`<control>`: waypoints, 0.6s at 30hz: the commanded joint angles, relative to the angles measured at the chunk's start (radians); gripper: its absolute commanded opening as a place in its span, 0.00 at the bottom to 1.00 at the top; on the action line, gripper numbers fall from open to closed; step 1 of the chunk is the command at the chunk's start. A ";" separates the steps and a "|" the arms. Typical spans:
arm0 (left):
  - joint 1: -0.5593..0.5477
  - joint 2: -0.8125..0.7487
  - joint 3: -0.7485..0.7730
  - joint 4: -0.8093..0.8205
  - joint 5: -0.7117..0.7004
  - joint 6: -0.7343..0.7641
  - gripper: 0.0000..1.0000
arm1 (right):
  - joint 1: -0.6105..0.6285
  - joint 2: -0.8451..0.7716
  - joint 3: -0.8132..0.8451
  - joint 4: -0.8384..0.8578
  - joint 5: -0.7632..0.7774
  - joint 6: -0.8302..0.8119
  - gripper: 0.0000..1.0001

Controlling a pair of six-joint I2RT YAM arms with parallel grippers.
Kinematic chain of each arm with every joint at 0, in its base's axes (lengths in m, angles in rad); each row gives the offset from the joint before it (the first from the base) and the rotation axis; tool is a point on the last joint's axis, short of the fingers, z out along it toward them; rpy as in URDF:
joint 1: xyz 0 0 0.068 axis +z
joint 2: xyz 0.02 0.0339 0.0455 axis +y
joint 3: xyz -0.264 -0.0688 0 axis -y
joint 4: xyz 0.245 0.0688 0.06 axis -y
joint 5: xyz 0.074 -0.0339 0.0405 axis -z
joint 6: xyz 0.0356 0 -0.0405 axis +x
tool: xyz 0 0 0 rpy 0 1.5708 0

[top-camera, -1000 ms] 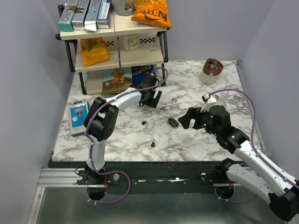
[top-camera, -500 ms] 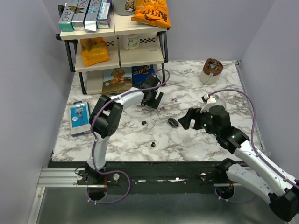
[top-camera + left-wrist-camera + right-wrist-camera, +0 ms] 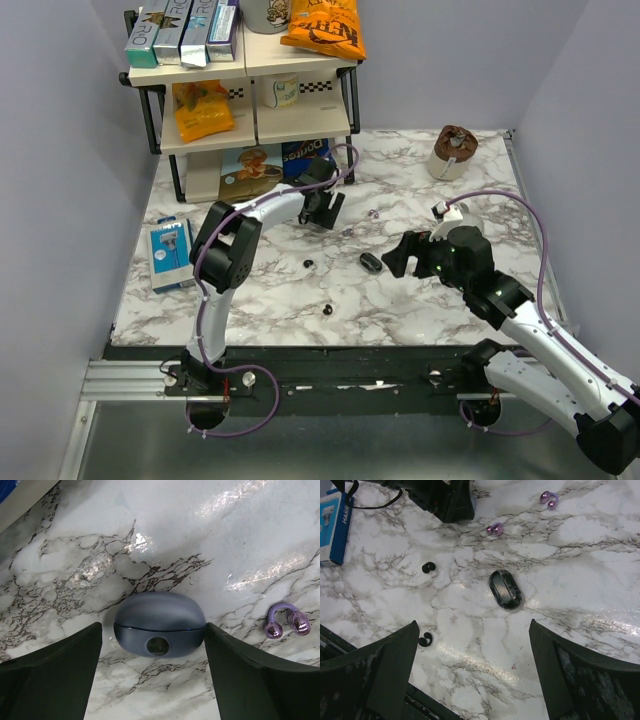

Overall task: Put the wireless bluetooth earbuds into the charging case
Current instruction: Pick up the charging case at the center of the board.

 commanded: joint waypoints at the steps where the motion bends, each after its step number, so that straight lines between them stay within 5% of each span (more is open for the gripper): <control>1: 0.008 0.009 -0.003 -0.009 0.051 0.019 0.86 | 0.003 -0.016 0.027 -0.029 0.013 -0.006 1.00; 18: 0.008 0.009 -0.018 -0.006 0.080 0.028 0.68 | 0.005 -0.019 0.025 -0.034 0.013 -0.001 1.00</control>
